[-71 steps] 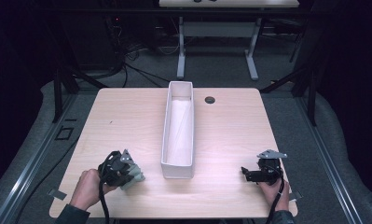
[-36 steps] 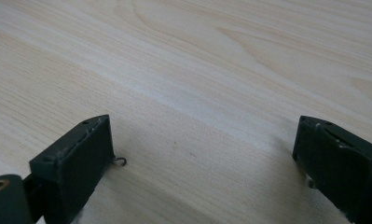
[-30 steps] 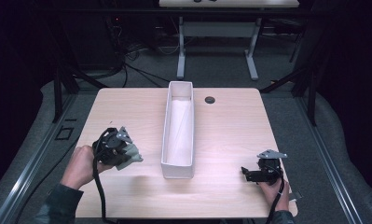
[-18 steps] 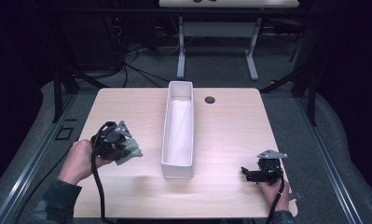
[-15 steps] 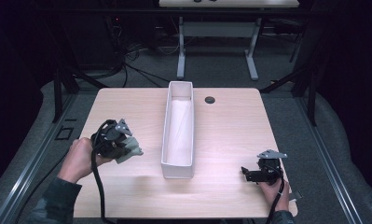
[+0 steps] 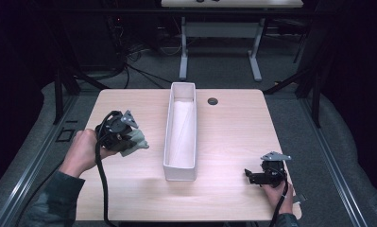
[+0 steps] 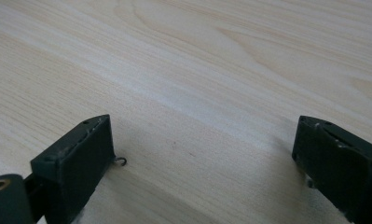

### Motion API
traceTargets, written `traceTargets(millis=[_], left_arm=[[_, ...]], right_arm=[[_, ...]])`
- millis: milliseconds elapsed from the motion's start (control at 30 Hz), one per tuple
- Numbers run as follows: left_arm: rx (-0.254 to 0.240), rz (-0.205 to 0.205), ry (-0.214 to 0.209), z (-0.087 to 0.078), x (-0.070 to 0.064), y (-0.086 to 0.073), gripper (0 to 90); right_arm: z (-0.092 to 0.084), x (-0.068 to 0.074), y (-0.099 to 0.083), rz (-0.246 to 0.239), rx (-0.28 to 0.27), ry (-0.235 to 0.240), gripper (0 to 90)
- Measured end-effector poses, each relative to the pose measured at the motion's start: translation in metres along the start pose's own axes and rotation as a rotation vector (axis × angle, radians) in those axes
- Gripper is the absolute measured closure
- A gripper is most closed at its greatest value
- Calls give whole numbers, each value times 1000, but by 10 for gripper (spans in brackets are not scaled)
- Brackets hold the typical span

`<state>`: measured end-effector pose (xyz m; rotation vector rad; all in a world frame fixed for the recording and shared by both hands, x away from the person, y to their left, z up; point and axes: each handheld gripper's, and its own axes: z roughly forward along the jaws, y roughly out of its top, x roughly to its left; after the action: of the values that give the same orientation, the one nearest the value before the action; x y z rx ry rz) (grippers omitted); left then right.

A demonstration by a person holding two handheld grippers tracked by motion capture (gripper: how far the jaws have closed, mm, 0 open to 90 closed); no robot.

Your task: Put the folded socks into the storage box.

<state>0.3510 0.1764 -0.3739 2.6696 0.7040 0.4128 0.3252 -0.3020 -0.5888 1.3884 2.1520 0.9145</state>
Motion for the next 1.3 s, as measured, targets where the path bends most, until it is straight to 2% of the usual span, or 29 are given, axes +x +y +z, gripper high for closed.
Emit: traceTargets(millis=[467, 967, 1300], left_arm=[[-7, 49, 13, -5, -5, 25, 789], [-14, 89, -15, -1, -11, 49, 788], [-12, 131, -46, 3, -17, 68, 788]], right_arm=[[0, 0, 0, 0, 0, 0, 50], [0, 0, 0, 1, 0, -2, 52], [0, 0, 0, -1, 0, -3, 53]])
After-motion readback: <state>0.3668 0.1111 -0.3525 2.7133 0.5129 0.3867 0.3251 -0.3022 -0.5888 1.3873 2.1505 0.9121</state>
